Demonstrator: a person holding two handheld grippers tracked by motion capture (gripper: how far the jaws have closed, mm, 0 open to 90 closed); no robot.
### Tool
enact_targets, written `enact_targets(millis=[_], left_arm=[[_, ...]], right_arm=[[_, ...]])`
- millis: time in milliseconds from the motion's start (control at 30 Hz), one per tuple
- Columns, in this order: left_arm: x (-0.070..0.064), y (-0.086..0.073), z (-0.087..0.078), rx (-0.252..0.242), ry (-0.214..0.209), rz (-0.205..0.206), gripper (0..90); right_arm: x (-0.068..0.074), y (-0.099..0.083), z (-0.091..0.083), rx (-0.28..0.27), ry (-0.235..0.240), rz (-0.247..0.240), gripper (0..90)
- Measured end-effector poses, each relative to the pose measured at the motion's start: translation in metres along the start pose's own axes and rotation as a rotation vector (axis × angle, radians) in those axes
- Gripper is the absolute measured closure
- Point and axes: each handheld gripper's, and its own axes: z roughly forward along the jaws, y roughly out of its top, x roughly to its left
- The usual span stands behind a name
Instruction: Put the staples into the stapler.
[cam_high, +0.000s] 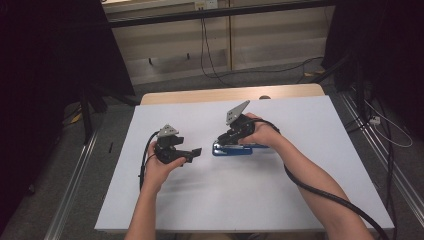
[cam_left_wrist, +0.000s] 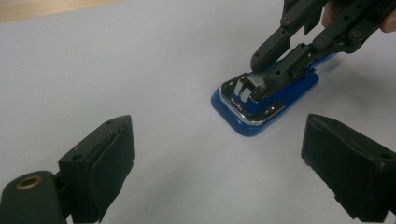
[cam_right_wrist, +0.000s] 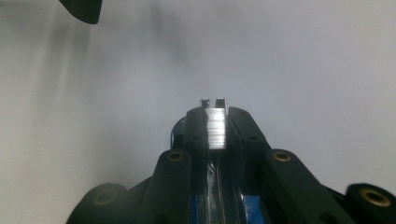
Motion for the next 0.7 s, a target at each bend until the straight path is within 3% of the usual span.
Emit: enact_targets(millis=[133, 333, 700], left_arm=[[0.001, 0.0, 0.0, 0.003, 0.004, 0.0, 9.9], [0.001, 0.0, -0.001, -0.005, 0.005, -0.004, 9.9], [-0.001, 0.001, 0.003, -0.013, -0.011, 0.0, 9.9]], right_arm=[[0.0, 0.0, 0.0, -0.007, 0.0, 0.015, 70.8], [0.002, -0.001, -0.004, -0.031, -0.016, 0.033, 66.1], [0.013, -0.01, -0.028, -0.072, -0.108, 0.102, 42.5]])
